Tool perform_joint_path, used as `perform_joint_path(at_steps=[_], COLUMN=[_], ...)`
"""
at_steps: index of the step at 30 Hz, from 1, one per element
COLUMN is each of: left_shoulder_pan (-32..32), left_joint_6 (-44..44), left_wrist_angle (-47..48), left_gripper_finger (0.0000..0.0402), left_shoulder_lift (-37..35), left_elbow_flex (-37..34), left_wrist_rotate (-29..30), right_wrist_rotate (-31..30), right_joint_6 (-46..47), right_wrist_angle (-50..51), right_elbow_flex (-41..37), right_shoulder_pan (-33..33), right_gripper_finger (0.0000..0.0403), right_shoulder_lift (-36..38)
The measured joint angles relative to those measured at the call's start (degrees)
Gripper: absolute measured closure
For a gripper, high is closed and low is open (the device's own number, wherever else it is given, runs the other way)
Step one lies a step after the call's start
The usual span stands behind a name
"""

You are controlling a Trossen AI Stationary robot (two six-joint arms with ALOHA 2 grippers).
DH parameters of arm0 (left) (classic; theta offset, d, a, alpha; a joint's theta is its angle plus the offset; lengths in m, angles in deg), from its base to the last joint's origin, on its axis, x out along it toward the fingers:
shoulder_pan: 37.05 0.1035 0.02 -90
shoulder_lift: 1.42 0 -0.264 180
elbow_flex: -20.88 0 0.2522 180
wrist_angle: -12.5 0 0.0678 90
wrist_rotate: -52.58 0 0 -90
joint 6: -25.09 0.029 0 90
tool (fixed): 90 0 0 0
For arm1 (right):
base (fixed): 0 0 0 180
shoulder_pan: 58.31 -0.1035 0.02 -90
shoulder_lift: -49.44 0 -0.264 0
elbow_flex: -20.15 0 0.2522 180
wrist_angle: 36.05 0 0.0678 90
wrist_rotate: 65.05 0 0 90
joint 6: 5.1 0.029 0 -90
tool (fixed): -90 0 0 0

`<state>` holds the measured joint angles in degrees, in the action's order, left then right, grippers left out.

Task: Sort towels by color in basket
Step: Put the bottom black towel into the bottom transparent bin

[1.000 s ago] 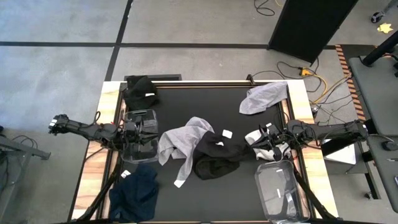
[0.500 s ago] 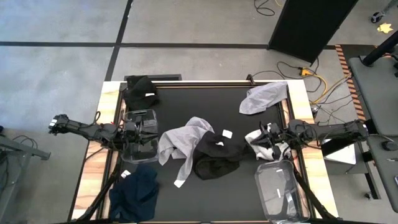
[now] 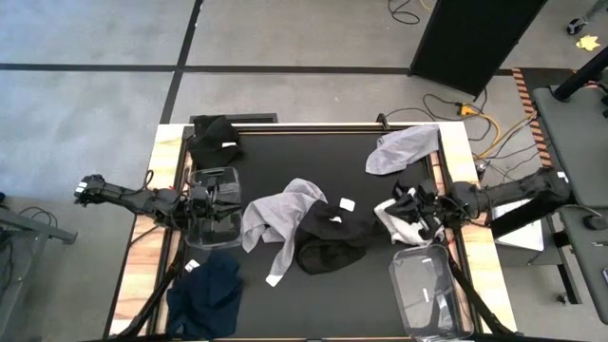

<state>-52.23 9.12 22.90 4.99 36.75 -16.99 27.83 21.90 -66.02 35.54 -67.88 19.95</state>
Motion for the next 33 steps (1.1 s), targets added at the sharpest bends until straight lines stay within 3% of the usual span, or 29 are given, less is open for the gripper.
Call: perform_joint_path(at_steps=[3,9,13,17,25,28,33], left_shoulder_pan=[0.01,0.02,0.02,0.02,0.0,0.01,0.02], left_joint_6=[-0.02,-0.01,-0.02,-0.01,-0.02,-0.02,0.0], left_wrist_angle=[0.01,0.01,-0.01,0.17,0.07,0.06,0.03], left_gripper_finger=[0.0384,0.0384,0.0384,0.0384,0.0384,0.0384,0.0384], left_shoulder_lift=[0.0,-0.01,0.0,0.03,0.26,0.26,0.26], left_elbow_flex=[-0.01,0.0,-0.01,0.0,0.01,-0.01,0.01], left_wrist_rotate=[0.0,0.0,0.0,0.0,0.0,0.0,0.0], right_wrist_rotate=[-2.68,-24.58,-28.0,-26.57,-26.49,-26.64,-26.92], right_joint_6=[0.07,-4.23,-7.33,-7.09,-4.71,-5.05,-7.15], right_wrist_angle=[-2.95,-3.25,-2.91,9.15,52.23,57.63,57.96], right_elbow_flex=[1.87,11.17,20.08,29.32,49.02,52.12,51.93], right_shoulder_pan=[-5.75,-23.24,-28.25,-28.05,-22.65,-19.73,-14.38], right_gripper_finger=[0.0392,0.0392,0.038,0.034,0.0219,0.0183,0.0148], right_shoulder_lift=[-8.8,-32.37,-44.94,-51.38,-53.18,-53.07,-53.13])
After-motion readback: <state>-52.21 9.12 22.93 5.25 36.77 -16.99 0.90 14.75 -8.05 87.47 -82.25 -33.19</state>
